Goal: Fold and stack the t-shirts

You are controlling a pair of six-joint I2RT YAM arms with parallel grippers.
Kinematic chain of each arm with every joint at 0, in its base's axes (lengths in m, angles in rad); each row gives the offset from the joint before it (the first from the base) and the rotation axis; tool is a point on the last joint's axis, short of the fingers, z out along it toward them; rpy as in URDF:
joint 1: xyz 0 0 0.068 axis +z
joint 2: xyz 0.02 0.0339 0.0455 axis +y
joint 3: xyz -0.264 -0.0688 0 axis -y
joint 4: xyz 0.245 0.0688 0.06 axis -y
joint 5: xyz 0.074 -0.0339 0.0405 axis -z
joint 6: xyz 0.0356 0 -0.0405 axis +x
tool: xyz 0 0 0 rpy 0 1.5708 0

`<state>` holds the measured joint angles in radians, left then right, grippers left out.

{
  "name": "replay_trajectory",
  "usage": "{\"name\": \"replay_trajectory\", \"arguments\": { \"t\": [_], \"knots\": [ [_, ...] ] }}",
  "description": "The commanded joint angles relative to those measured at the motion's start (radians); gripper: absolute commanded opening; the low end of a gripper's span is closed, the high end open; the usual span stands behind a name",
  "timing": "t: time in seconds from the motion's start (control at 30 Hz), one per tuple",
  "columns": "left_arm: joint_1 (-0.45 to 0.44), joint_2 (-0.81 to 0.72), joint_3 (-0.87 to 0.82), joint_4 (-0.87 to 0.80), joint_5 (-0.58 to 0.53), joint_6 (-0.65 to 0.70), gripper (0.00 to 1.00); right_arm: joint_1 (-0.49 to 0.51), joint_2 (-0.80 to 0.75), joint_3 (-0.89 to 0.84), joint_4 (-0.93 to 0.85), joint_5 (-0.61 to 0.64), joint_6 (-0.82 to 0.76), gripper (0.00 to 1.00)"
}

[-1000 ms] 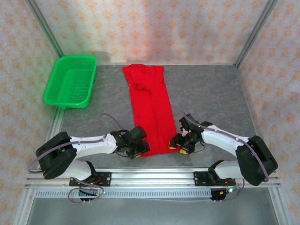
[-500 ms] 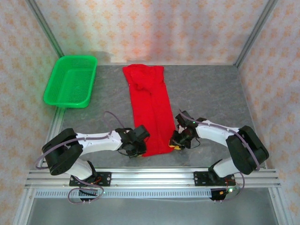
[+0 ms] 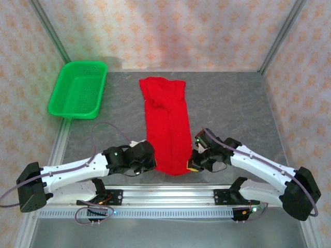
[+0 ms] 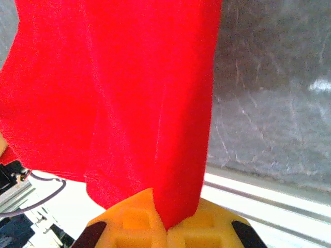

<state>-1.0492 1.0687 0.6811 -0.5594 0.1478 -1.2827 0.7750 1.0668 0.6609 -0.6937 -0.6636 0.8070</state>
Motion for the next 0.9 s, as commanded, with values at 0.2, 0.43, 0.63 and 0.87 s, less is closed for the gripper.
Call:
{"name": "replay_trajectory", "arguments": {
  "t": [0.2,0.43,0.63,0.87],
  "knots": [
    [-0.088,-0.112,-0.017,-0.154,-0.155,-0.138,0.00,0.047,-0.003,0.130,-0.097,0.053,0.081,0.00],
    [0.093,-0.111,0.024,-0.110,-0.110,-0.033,0.00,-0.059,0.207,0.349,-0.159,0.096,-0.078,0.00],
    [0.308,0.003,0.163,-0.111,-0.010,0.158,0.00,-0.171,0.417,0.570,-0.203,0.094,-0.216,0.00],
    [0.499,0.199,0.333,-0.125,0.085,0.350,0.00,-0.277,0.617,0.770,-0.265,0.114,-0.326,0.00]
  ]
}}
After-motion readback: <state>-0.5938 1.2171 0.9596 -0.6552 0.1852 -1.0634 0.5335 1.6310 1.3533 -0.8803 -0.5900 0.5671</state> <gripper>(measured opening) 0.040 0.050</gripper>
